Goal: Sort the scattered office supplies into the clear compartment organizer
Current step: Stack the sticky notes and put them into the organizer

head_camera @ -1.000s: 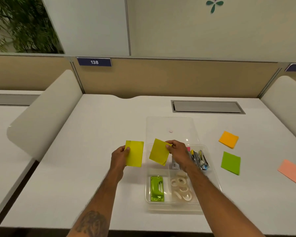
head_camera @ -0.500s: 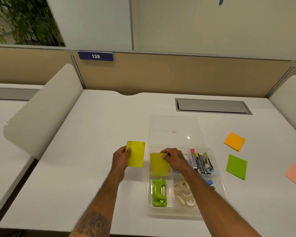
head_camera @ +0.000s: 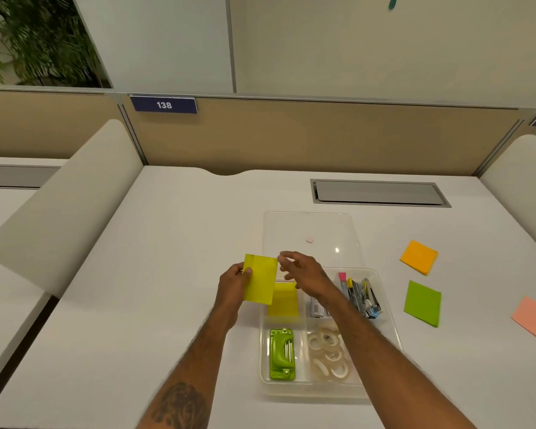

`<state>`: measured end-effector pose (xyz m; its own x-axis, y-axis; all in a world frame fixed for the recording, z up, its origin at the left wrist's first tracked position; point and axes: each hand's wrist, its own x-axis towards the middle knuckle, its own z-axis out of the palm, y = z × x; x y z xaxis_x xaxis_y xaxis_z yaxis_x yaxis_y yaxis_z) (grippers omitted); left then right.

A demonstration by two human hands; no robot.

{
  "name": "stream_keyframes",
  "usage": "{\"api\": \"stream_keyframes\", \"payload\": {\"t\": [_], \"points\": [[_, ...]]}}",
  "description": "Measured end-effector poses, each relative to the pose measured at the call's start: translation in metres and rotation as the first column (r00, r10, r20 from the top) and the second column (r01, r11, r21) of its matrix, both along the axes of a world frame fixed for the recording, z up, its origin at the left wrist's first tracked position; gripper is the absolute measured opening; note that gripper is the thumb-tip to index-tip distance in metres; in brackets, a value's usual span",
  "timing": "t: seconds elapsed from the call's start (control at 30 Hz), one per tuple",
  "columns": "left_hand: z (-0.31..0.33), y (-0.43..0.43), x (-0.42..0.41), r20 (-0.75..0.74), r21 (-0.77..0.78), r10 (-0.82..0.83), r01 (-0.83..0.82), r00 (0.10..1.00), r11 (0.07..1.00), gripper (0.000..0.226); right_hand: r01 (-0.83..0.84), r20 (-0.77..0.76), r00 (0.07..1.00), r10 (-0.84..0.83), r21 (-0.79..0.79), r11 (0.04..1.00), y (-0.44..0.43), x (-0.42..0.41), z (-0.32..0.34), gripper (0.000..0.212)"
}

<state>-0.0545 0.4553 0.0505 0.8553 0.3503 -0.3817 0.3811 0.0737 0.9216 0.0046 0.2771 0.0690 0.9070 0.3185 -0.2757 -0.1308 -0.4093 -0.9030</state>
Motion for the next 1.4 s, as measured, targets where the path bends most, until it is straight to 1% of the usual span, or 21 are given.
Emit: {"api": "stream_keyframes", "payload": {"t": [0.07, 0.13, 0.2, 0.23, 0.27, 0.3, 0.33, 0.4, 0.43, 0.47, 0.5, 0.53, 0.6, 0.7, 0.83, 0.93, 1.03, 1.13, 1.33, 1.4], "points": [[0.001, -0.010, 0.003, 0.006, 0.012, -0.035, 0.035, 0.999, 0.999, 0.026, -0.036, 0.001, 0.999, 0.036, 0.001, 0.999, -0.001, 0.003, 0.001, 0.037], [-0.001, -0.017, 0.004, 0.010, 0.053, -0.096, 0.096, 0.995, 0.994, 0.025, -0.038, 0.046, 0.998, 0.040, -0.034, 0.999, -0.004, 0.004, 0.000, 0.034], [-0.005, -0.022, 0.003, 0.018, 0.155, -0.200, 0.194, 0.980, 0.969, 0.031, -0.009, 0.074, 0.997, 0.013, -0.055, 0.998, -0.010, 0.005, -0.002, 0.030], [-0.008, -0.023, 0.001, 0.018, 0.253, -0.252, 0.240, 0.967, 0.937, 0.038, 0.005, 0.085, 0.996, 0.001, -0.065, 0.998, -0.015, 0.006, -0.003, 0.028], [-0.012, -0.022, -0.001, 0.008, 0.381, -0.298, 0.273, 0.954, 0.883, 0.048, 0.017, 0.095, 0.995, -0.010, -0.074, 0.997, -0.020, 0.007, -0.004, 0.027], [-0.017, -0.020, -0.004, -0.019, 0.509, -0.346, 0.308, 0.938, 0.804, 0.061, 0.032, 0.101, 0.995, -0.024, -0.077, 0.997, -0.024, 0.008, -0.006, 0.026], [-0.022, -0.018, -0.007, -0.068, 0.615, -0.404, 0.357, 0.912, 0.703, 0.076, 0.047, 0.106, 0.994, -0.038, -0.078, 0.996, -0.028, 0.008, -0.008, 0.024], [-0.033, -0.014, -0.012, -0.199, 0.750, -0.524, 0.473, 0.828, 0.463, 0.105, 0.065, 0.121, 0.991, -0.053, -0.097, 0.993, -0.033, 0.009, -0.012, 0.022], [-0.037, -0.012, -0.013, -0.261, 0.788, -0.564, 0.511, 0.783, 0.344, 0.113, 0.064, 0.126, 0.991, -0.049, -0.111, 0.992, -0.034, 0.009, -0.014, 0.021], [-0.042, -0.011, -0.014, -0.311, 0.810, -0.586, 0.531, 0.748, 0.249, 0.116, 0.058, 0.124, 0.991, -0.042, -0.123, 0.991, -0.034, 0.008, -0.016, 0.021], [-0.045, -0.011, -0.015, -0.344, 0.823, -0.594, 0.538, 0.727, 0.182, 0.118, 0.050, 0.117, 0.993, -0.034, -0.133, 0.990, -0.034, 0.008, -0.019, 0.021], [-0.048, -0.010, -0.015, -0.368, 0.830, -0.595, 0.541, 0.715, 0.137, 0.118, 0.039, 0.109, 0.994, -0.024, -0.143, 0.989, -0.033, 0.007, -0.021, 0.021], [-0.051, -0.008, -0.016, -0.403, 0.831, -0.589, 0.549, 0.700, 0.084, 0.117, 0.007, 0.113, 0.993, 0.013, -0.178, 0.984, -0.029, 0.005, -0.026, 0.021], [-0.057, -0.004, -0.020, -0.435, 0.820, -0.578, 0.569, 0.691, 0.063, 0.117, -0.050, 0.138, 0.987, 0.088, -0.257, 0.965, -0.025, 0.003, -0.033, 0.024], [-0.060, -0.001, -0.022, -0.452, 0.811, -0.556, 0.581, 0.698, 0.070, 0.115, -0.118, 0.127, 0.977, 0.173, -0.356, 0.927, -0.022, 0.002, -0.039, 0.026], [-0.058, -0.001, -0.022, -0.450, 0.808, -0.551, 0.583, 0.703, 0.083, 0.113, -0.152, 0.120, 0.966, 0.229, -0.456, 0.877, -0.020, 0.000, -0.041, 0.032], [-0.056, -0.002, -0.023, -0.451, 0.806, -0.547, 0.585, 0.705, 0.089, 0.111, -0.165, 0.141, 0.945, 0.296, -0.577, 0.800, -0.020, -0.002, -0.044, 0.040], [-0.053, -0.002, -0.023, -0.457, 0.802, -0.545, 0.591, 0.703, 0.091, 0.110, -0.134, 0.176, 0.937, 0.303, -0.620, 0.773, -0.020, -0.004, -0.045, 0.039], [-0.044, -0.002, -0.023, -0.417, 0.806, -0.552, 0.574, 0.722, 0.141, 0.108, 0.026, 0.326, 0.923, 0.204, -0.583, 0.812, -0.025, -0.006, -0.039, 0.035], [-0.040, -0.003, -0.022, -0.395, 0.818, -0.555, 0.555, 0.732, 0.150, 0.107, 0.085, 0.369, 0.912, 0.181, -0.600, 0.796, -0.030, -0.008, -0.036, 0.040]]}}
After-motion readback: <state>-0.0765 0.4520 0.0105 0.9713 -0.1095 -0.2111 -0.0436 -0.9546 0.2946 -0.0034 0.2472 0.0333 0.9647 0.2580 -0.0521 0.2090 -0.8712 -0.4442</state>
